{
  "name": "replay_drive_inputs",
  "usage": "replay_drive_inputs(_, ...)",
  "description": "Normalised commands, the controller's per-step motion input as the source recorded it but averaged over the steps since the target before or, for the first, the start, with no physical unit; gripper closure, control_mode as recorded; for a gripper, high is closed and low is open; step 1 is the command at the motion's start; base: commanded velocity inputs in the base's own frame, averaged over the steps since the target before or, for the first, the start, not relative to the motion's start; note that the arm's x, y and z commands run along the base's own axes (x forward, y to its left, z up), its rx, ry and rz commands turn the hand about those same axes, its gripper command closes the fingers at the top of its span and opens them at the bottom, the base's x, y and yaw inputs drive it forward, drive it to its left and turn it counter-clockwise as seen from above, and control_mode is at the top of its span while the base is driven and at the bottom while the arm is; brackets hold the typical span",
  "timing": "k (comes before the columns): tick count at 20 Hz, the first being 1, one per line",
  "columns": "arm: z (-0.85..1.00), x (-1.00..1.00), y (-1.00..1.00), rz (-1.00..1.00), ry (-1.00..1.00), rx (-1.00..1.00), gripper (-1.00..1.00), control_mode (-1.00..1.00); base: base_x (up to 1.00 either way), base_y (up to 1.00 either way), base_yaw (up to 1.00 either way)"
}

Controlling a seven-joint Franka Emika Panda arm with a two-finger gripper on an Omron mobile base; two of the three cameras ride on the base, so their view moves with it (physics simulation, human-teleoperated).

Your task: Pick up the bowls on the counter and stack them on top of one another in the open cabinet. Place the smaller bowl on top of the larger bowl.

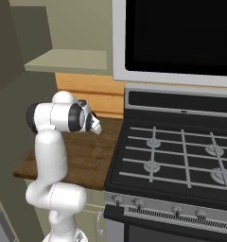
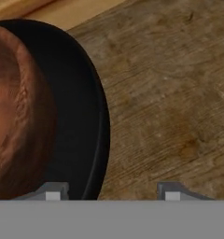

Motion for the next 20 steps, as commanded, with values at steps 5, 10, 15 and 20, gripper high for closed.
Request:
replay_drive_inputs(5, -0.01, 0.04, 0.0, 0.0, 0.0, 0.0, 1.0, -1.0, 0.0, 0.0, 0.0)
replay_drive_inputs(10, 0.01, -0.12, 0.0, -0.01, -0.03, 0.0, 1.0, -1.0, 0.0, 0.0, 0.0)
replay_drive_inputs(15, 0.41, -0.9, -0.04, -0.11, -0.12, 0.0, 1.0, -1.0, 0.0, 0.0, 0.0)
replay_drive_inputs(20, 0.91, -1.0, -0.26, -0.16, -0.19, 0.01, 1.0, -1.0, 0.0, 0.0, 0.0)
